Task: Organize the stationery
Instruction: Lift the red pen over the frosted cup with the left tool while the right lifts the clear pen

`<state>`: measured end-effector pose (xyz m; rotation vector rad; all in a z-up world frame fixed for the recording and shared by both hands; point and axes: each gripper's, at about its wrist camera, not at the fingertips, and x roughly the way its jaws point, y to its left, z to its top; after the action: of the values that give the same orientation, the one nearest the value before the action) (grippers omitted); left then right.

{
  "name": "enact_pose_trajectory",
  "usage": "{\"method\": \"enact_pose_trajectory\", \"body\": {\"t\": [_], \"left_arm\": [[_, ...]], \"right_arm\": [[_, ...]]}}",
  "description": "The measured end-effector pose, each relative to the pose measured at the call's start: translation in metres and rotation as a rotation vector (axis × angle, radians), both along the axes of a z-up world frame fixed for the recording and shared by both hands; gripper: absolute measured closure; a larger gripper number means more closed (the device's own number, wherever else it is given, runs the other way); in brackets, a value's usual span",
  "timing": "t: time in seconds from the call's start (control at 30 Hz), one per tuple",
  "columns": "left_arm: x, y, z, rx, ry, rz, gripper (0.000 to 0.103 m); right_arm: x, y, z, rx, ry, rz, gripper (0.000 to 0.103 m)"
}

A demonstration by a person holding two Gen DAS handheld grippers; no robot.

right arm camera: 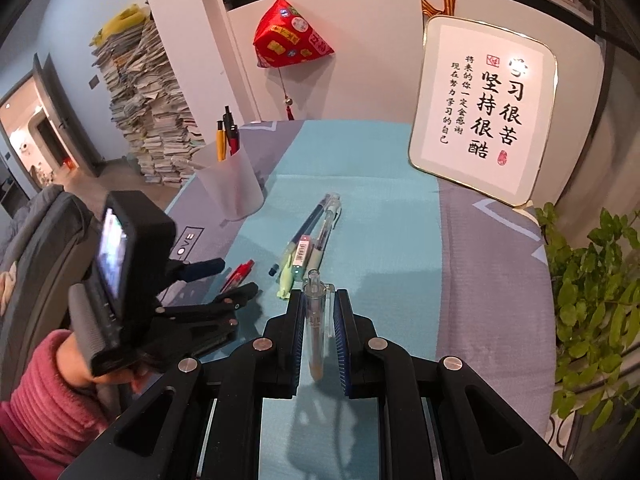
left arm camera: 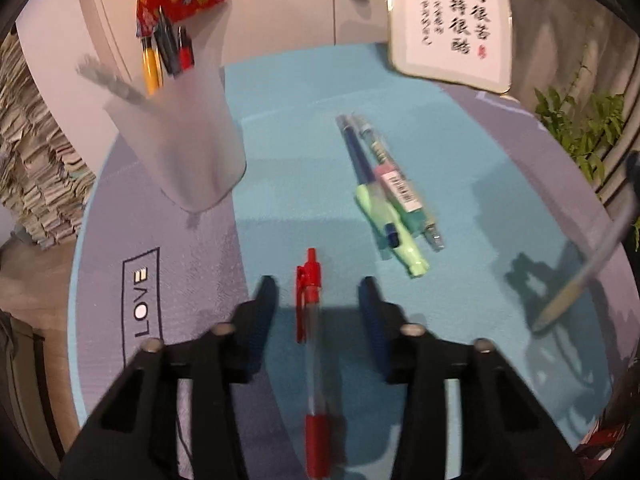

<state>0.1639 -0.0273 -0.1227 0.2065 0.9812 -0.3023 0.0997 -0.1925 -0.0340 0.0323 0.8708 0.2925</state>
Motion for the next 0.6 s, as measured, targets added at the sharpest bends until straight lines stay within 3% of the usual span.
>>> {"method": "enact_pose_trajectory", "body": {"t": [0.07,0.17,0.6], "left_arm": [[0.002,0.003,0.0,-0.037,0.011,0.002,0.091],[0.0,0.007,0.004,-0.046,0.012,0.009,0.092],[-0.05,0.025,0.078,-0.169,-0.174,-0.01,0.092]], "right_arm": [[0.001,-0.003,0.0,0.003,0.0,-0.007,0.088],[0.002,-0.006,0.0,0.007,0.001,-0.016,0.088],[-0.007,-0.012,0.022,0.021,-0.044,-0.03,0.088]]}}
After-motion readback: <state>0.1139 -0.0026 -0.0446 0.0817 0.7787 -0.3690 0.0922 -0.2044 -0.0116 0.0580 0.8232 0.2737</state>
